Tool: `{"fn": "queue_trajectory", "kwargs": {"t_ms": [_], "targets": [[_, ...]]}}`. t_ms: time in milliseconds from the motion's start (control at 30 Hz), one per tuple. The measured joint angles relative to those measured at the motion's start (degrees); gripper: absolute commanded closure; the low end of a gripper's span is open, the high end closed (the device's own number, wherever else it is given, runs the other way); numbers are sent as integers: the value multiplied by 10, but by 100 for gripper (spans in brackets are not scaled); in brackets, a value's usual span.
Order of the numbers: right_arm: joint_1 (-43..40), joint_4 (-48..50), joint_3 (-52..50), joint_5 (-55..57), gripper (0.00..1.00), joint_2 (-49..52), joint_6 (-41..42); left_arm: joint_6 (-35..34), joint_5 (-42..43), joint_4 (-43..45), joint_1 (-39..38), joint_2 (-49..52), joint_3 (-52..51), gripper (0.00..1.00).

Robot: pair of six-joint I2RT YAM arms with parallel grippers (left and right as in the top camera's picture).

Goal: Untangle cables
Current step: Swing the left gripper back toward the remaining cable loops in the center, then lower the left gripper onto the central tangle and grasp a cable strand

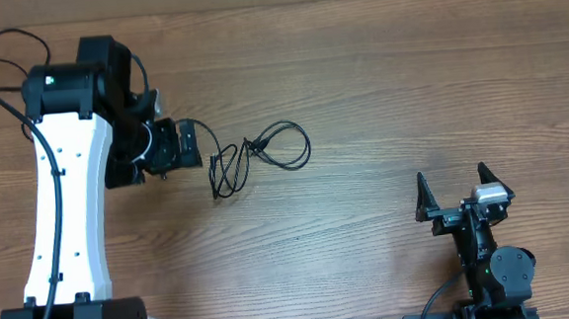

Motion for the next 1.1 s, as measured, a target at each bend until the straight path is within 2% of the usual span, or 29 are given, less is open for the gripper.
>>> {"fn": "queue_trajectory", "kwargs": {"t_ms": [400,1100], "targets": [[0,0,0,0,0,0,0,0,44,26,0,-10,-126,0],[0,0,0,0,0,0,0,0,97,174,-18,-10,-140,0]]}}
